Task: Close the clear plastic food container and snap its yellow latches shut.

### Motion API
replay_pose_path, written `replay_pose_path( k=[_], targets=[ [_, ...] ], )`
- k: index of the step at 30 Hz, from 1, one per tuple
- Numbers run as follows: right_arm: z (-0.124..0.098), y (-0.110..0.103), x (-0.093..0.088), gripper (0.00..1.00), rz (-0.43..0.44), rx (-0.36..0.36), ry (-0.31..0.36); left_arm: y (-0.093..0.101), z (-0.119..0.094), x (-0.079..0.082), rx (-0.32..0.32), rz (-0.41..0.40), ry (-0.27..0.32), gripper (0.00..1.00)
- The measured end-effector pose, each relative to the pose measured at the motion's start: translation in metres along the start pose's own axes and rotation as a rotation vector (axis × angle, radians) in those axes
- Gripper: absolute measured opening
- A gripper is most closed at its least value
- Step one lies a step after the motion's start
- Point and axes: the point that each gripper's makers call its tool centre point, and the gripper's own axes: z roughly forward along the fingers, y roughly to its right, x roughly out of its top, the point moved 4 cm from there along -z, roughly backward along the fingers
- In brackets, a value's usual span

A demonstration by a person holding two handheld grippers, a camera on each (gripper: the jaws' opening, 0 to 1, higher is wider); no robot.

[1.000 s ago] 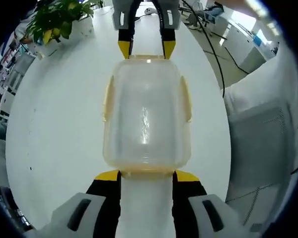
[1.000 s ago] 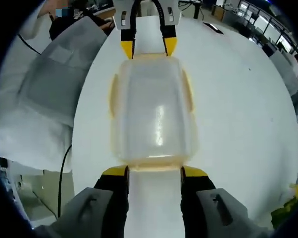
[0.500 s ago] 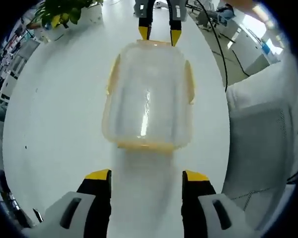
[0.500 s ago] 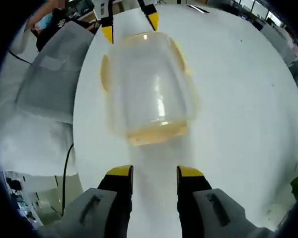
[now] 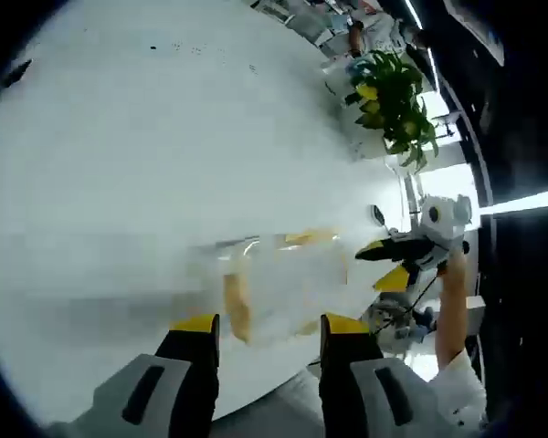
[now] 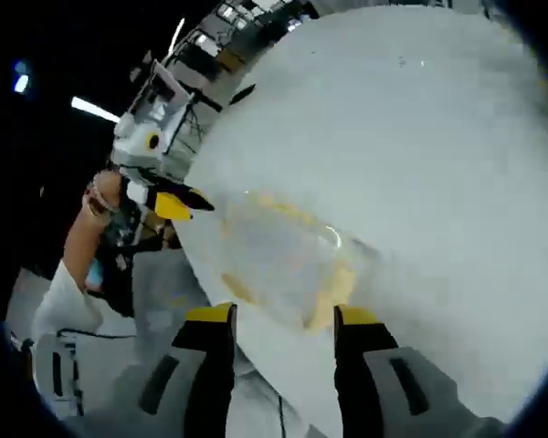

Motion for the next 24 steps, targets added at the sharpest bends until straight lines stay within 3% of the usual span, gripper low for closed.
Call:
replay_pose_path(
  k=[1,2,4,8,11,14,17,21,24],
  targets=[
    [0.002,0.002,0.001,0.49,-0.018,-0.015,0.008,-0.002,0.001,0.0,0.016,0.02,-0.001,0.35],
    [0.002,0.006,0.002,0.52,-0.046,-0.042,0.01,-0.01,0.003,0.0,0.084,0.079,0.003,0.35],
    [0.003,0.018,0.002,0.5,-0.087,-0.134,0.003,-0.017,0.007,-0.008,0.15,0.122,-0.044,0.35],
    [0.009,0.024,-0.001,0.46,-0.02,-0.128,0.003,-0.015,0.017,-0.015,0.136,0.047,-0.056,0.35],
    [0.014,0.03,-0.001,0.49,-0.012,-0.147,0.009,-0.013,0.023,-0.015,0.144,0.082,-0.068,0.35],
    [0.019,0.03,-0.004,0.39,-0.01,-0.147,-0.017,-0.012,0.027,-0.017,0.146,0.089,-0.093,0.34],
    [0.02,0.032,-0.009,0.33,-0.063,-0.197,-0.047,-0.008,0.03,-0.018,0.129,0.09,-0.102,0.26],
    [0.02,0.035,-0.005,0.28,-0.063,-0.218,-0.053,-0.009,0.035,-0.017,0.162,0.104,-0.106,0.26],
    [0.017,0.047,-0.003,0.2,-0.113,-0.301,-0.073,-0.011,0.039,-0.017,0.185,0.098,-0.107,0.25]
  ],
)
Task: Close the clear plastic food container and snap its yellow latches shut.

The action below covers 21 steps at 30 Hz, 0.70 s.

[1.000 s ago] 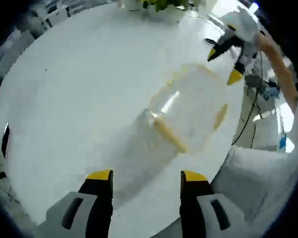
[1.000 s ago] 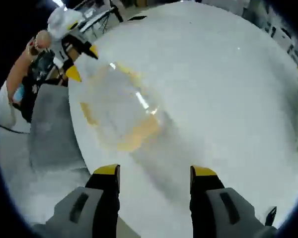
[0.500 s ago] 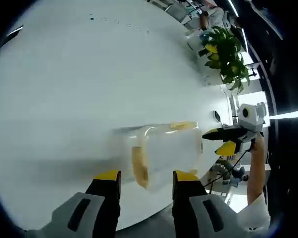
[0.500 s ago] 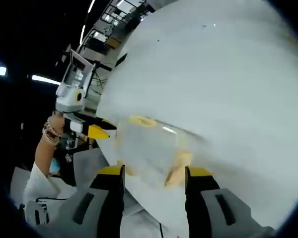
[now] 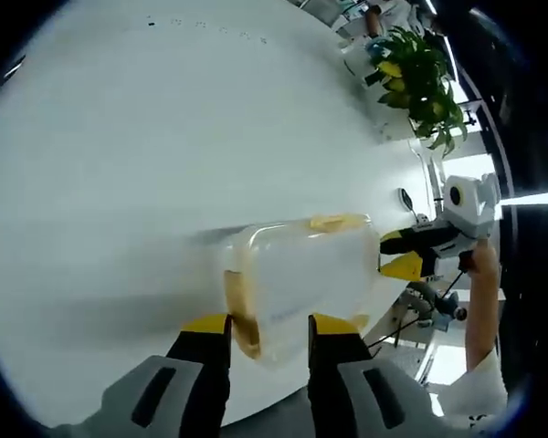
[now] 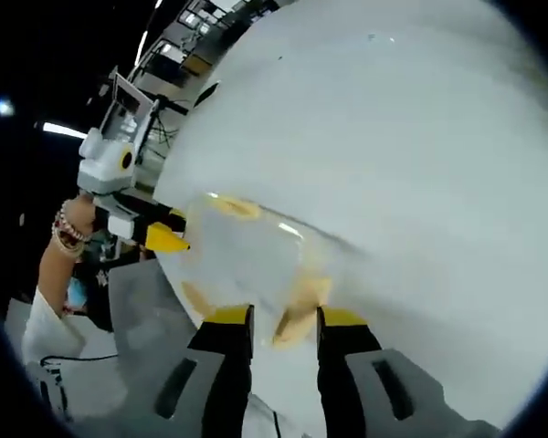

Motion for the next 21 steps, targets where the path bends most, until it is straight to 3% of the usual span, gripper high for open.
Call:
replay_pose_path(
  k=[1,10,15,21],
  targets=[
    [0.0014,-0.0048,0.0016,0.21,0.044,0.032,0.006,-0.0003,-0.0005,0.0001,0.006,0.001,-0.002,0.24],
    [0.0046,-0.0063,0.0034,0.2,-0.019,0.026,-0.026,-0.0015,0.0006,0.0012,0.008,0.005,0.001,0.23],
    [0.0054,-0.0043,0.0021,0.2,-0.018,0.055,-0.008,0.0006,0.0004,-0.0004,0.034,0.021,0.041,0.21],
    [0.0054,-0.0056,0.0017,0.19,-0.027,0.053,0.0,0.0001,0.0011,0.0014,0.031,0.004,0.028,0.2]
  ],
)
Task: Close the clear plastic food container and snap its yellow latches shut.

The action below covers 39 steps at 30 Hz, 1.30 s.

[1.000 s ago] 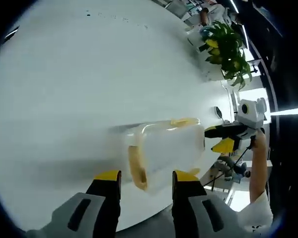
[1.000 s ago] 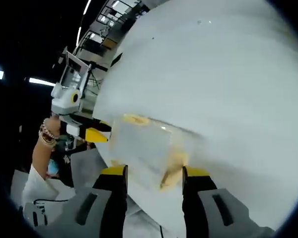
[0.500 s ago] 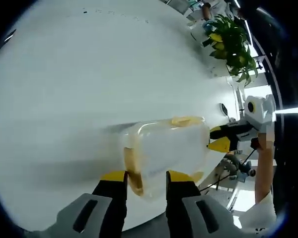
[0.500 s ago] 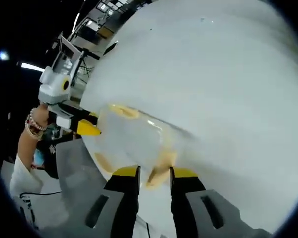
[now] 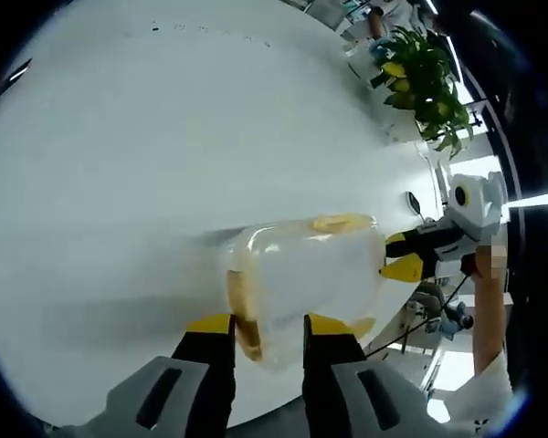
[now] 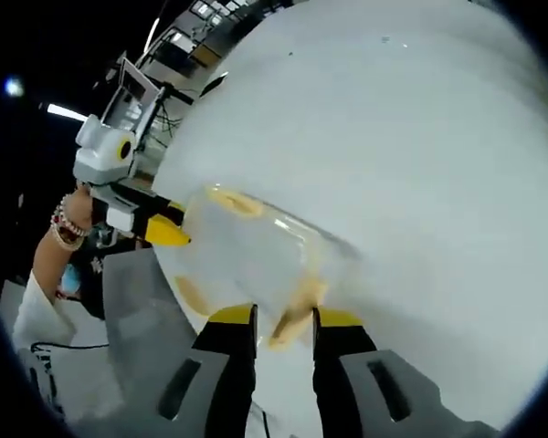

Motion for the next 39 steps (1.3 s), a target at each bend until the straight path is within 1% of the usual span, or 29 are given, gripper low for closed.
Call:
replay_pose_path(
  k=[4,5,6,7,8,11,12,13,14,19,21,22,23,24,25,26,27,28,29,30,31,32,33,34,35,36,37,38,39],
  targets=[
    [0.0,0.0,0.0,0.19,-0.003,0.0,-0.005,0.0,0.0,0.0,-0.008,-0.019,-0.002,0.19],
    [0.001,0.0,0.001,0.19,-0.004,0.0,-0.007,0.0,0.003,-0.001,-0.013,-0.035,-0.011,0.18],
    [0.001,0.0,0.002,0.19,-0.007,-0.001,-0.008,0.002,0.005,-0.002,-0.027,-0.079,-0.015,0.18],
    [0.001,0.0,0.002,0.19,-0.009,-0.001,-0.009,0.0,0.005,-0.002,-0.021,-0.039,-0.01,0.18],
    [0.001,0.0,0.002,0.19,-0.012,-0.001,-0.012,0.002,0.006,-0.002,-0.023,-0.029,-0.008,0.18],
    [0.0,0.0,0.002,0.19,-0.014,0.0,-0.012,0.003,0.007,-0.001,-0.024,-0.028,-0.006,0.18],
    [0.0,-0.001,0.003,0.17,-0.012,0.017,0.0,0.003,0.007,-0.001,-0.03,-0.032,-0.004,0.18],
    [0.0,-0.004,0.003,0.17,0.003,0.011,-0.005,0.003,0.006,-0.002,-0.029,-0.035,-0.007,0.18],
    [0.0,-0.006,0.001,0.17,-0.001,0.008,-0.014,0.004,0.006,-0.001,-0.031,-0.03,-0.007,0.18],
    [0.0,-0.001,-0.001,0.18,0.008,0.012,-0.004,0.004,0.004,-0.002,-0.032,-0.021,-0.009,0.19],
    [0.001,-0.001,-0.001,0.18,0.001,0.015,-0.005,0.005,0.003,-0.002,-0.042,0.028,-0.002,0.2],
    [0.001,-0.002,0.0,0.19,-0.003,0.006,-0.011,0.005,0.002,-0.002,-0.044,0.038,-0.004,0.21],
    [0.001,-0.003,0.0,0.19,-0.006,-0.002,-0.006,0.005,0.001,-0.006,-0.045,0.091,-0.021,0.21],
    [0.0,-0.004,0.001,0.2,-0.043,-0.021,-0.001,0.005,0.001,-0.006,-0.041,0.12,-0.012,0.22],
    [-0.001,-0.004,0.001,0.2,-0.07,-0.042,0.005,0.006,-0.001,-0.004,-0.028,0.191,0.034,0.22],
    [-0.002,-0.005,0.001,0.2,-0.094,-0.059,0.005,0.006,-0.004,-0.005,-0.007,0.235,0.046,0.22],
    [-0.004,-0.007,-0.001,0.19,-0.139,-0.064,-0.032,0.008,-0.008,-0.005,0.027,0.313,0.057,0.2],
    [-0.005,-0.007,-0.002,0.17,-0.156,-0.063,-0.052,0.008,-0.012,-0.004,0.052,0.377,0.072,0.18],
    [-0.008,-0.007,-0.005,0.15,-0.19,-0.068,-0.104,0.008,-0.014,-0.002,0.077,0.424,0.094,0.16],
    [-0.011,-0.006,-0.004,0.13,-0.21,-0.088,-0.121,0.008,-0.02,-0.001,0.122,0.485,0.098,0.16],
    [-0.014,-0.007,0.004,0.12,-0.243,-0.101,-0.09,0.009,-0.023,0.001,0.146,0.532,0.119,0.16],
    [-0.016,-0.008,0.009,0.08,-0.251,-0.123,-0.077,0.012,-0.028,0.005,0.158,0.576,0.156,0.15],
    [-0.02,-0.009,0.016,0.04,-0.279,-0.15,-0.066,0.015,-0.031,0.009,0.162,0.591,0.201,0.14],
    [-0.021,-0.012,0.021,0.0,-0.318,-0.155,-0.047,0.019,-0.035,0.014,0.161,0.585,0.263,0.1],
    [-0.021,-0.016,0.027,0.0,-0.354,-0.178,-0.026,0.023,-0.036,0.015,0.143,0.568,0.297,0.06],
    [-0.018,-0.02,0.031,0.0,-0.381,-0.184,-0.011,0.032,-0.036,0.014,0.086,0.55,0.328,0.01],
    [-0.014,-0.026,0.036,0.0,-0.431,-0.183,0.005,0.039,-0.034,0.011,0.045,0.571,0.332,0.0],
    [-0.009,-0.031,0.038,0.0,-0.458,-0.169,0.006,0.046,-0.028,0.008,0.004,0.591,0.343,0.0],
    [-0.001,-0.039,0.038,0.0,-0.497,-0.143,0.004,0.049,-0.024,0.007,-0.003,0.599,0.346,0.0]
  ],
)
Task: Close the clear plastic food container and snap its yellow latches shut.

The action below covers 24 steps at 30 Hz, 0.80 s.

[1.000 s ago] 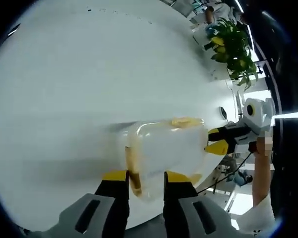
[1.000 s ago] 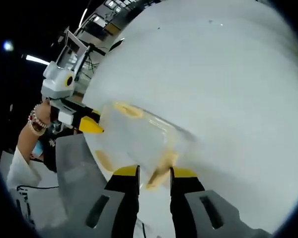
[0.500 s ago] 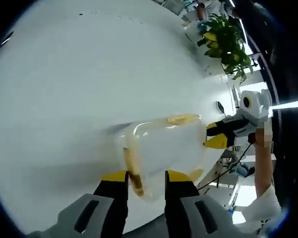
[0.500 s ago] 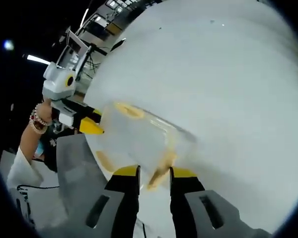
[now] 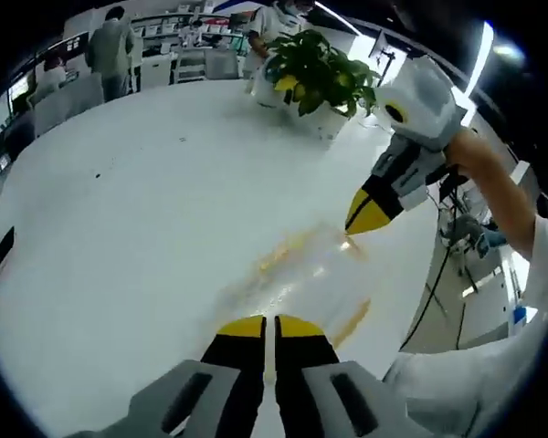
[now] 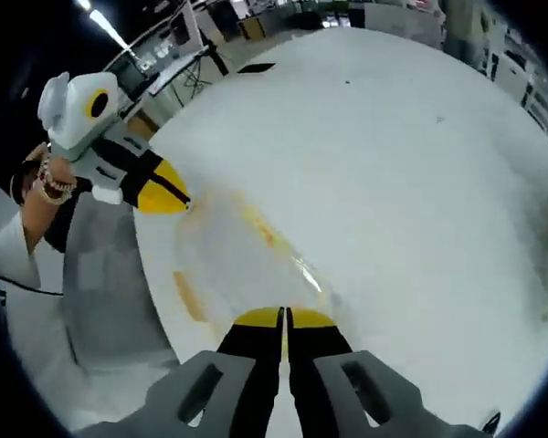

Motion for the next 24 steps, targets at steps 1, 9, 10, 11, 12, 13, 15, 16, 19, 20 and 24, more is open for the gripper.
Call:
replay_pose_path(
  k=[1,9,10,11,12,13,15,16,19,20,24],
  targets=[
    [0.004,-0.005,0.003,0.0,-0.025,0.013,0.008,0.006,0.006,-0.002,-0.014,0.077,0.001,0.0],
    [0.032,-0.022,0.022,0.0,-0.19,0.021,0.03,0.033,0.036,-0.017,-0.053,0.226,-0.004,0.0],
    [0.033,-0.023,0.022,0.0,-0.199,0.023,0.033,0.037,0.038,-0.015,-0.075,0.224,0.017,0.0],
    [0.035,-0.025,0.022,0.0,-0.211,0.035,0.029,0.037,0.038,-0.014,-0.084,0.216,0.018,0.0],
    [0.036,-0.025,0.023,0.0,-0.216,0.041,0.03,0.037,0.039,-0.015,-0.086,0.214,0.018,0.0],
    [0.036,-0.025,0.023,0.0,-0.216,0.044,0.032,0.037,0.039,-0.014,-0.084,0.215,0.024,0.0],
    [0.037,-0.023,0.024,0.0,-0.212,0.048,0.042,0.037,0.04,-0.013,-0.087,0.212,0.025,0.0],
    [0.037,-0.022,0.024,0.0,-0.21,0.05,0.042,0.037,0.04,-0.013,-0.087,0.213,0.025,0.0],
    [0.036,-0.021,0.025,0.0,-0.209,0.059,0.052,0.037,0.041,-0.013,-0.091,0.243,0.031,0.0],
    [0.036,-0.018,0.026,0.0,-0.212,0.069,0.049,0.037,0.041,-0.013,-0.094,0.244,0.033,0.0],
    [0.036,-0.019,0.027,0.02,-0.263,0.089,0.052,0.038,0.042,-0.011,-0.119,0.238,0.049,0.0]
  ],
)
